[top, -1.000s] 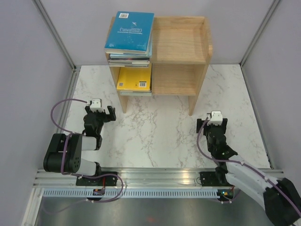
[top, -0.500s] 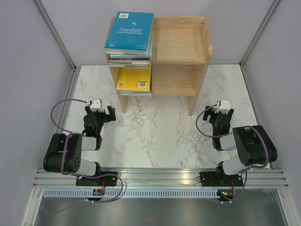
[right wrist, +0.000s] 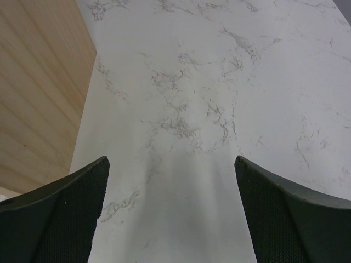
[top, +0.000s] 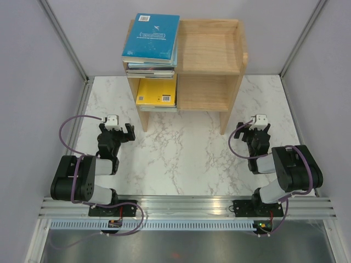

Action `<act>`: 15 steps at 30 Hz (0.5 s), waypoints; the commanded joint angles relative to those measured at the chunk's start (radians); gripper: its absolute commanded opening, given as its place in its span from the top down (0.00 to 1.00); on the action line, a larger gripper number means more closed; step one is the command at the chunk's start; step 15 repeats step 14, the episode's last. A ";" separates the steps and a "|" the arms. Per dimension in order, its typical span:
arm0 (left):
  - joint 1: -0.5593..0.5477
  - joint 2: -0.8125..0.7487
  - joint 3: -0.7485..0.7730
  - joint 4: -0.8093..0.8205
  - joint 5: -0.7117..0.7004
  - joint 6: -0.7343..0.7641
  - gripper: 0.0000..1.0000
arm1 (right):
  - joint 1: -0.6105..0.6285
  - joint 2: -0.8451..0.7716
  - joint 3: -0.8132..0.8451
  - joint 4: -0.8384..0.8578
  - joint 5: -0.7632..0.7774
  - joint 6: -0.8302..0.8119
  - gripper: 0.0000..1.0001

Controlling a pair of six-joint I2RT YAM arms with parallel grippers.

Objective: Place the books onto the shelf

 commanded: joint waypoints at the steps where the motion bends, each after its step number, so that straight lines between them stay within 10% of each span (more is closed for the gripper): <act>1: -0.002 0.003 0.002 0.077 -0.009 0.049 0.00 | -0.003 -0.009 0.023 0.049 -0.038 0.003 0.02; 15: -0.005 0.003 0.002 0.074 0.009 0.057 0.00 | -0.003 -0.009 0.023 0.049 -0.036 0.001 0.02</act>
